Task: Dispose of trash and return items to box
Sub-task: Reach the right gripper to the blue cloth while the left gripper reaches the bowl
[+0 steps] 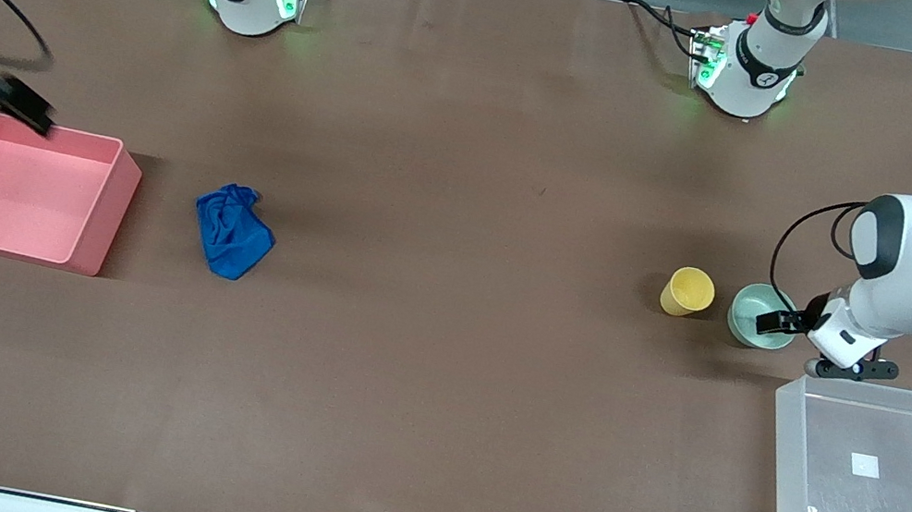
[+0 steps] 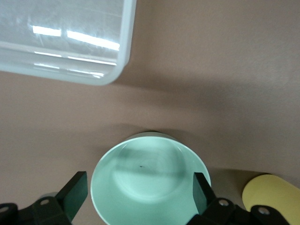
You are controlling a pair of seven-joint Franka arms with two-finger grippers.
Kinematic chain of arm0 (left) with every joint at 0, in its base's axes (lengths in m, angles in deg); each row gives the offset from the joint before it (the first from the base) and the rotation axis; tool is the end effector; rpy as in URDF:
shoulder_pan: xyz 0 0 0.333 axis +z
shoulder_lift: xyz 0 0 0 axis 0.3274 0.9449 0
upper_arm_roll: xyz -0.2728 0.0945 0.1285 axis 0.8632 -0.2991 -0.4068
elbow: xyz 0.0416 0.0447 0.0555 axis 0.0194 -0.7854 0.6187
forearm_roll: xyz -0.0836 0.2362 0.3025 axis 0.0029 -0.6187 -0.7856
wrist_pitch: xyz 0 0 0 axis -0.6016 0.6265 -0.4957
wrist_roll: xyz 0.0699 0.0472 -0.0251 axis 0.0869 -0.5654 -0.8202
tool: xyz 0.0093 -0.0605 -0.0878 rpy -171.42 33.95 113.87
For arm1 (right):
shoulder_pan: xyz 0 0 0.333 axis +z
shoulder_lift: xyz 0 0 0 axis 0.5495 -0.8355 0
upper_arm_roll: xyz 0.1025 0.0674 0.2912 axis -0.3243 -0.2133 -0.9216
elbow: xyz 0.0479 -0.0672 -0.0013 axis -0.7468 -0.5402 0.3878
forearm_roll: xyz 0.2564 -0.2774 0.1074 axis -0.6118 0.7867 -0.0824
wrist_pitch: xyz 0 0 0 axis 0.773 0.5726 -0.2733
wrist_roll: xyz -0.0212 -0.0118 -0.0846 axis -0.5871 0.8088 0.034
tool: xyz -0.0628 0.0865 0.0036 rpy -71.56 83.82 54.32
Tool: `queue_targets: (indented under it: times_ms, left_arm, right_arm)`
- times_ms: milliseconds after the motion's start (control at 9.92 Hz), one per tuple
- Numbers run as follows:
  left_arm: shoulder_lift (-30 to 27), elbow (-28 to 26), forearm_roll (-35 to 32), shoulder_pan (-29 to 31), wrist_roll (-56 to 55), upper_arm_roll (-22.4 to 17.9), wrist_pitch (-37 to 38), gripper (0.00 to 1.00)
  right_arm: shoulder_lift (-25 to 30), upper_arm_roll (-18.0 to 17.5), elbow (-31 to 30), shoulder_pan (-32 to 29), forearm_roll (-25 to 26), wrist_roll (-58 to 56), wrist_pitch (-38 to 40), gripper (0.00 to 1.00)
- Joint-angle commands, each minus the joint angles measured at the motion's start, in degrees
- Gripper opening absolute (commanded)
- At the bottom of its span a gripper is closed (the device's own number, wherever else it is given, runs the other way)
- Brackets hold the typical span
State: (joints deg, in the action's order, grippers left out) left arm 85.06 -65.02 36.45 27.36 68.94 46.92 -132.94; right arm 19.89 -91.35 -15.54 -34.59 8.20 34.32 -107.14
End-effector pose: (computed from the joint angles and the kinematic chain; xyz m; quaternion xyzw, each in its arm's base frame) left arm 0.5533 0.0379 0.2313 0.9965 0.0714 -0.0399 0.0156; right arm 0.5749 0.0218 0.5325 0.9960 -0.0863 -0.0176 0.0112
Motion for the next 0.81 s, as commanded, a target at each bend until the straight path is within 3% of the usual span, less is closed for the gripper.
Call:
queue_targets:
  times_ms: [0, 303, 706]
  left_arm:
    - [3.8, -0.7, 0.3, 0.3, 0.8, 0.2, -2.7, 0.96]
    - [5.5, -0.5, -1.2, 1.1, 0.8, 0.2, -4.2, 0.82]
    - [2.7, 0.2, -1.4, 0.9, 0.7, 0.3, -3.6, 0.85]
  right_arm:
    - [-1.8, -5.4, -14.1, 1.0, 2.9, 7.5, -15.6, 1.0]
    - [-11.9, -5.8, -22.4, 1.0, 5.6, 7.6, -32.4, 1.0]
    - [-18.6, -5.8, -28.8, 1.4, 6.3, 7.5, -48.3, 1.0]
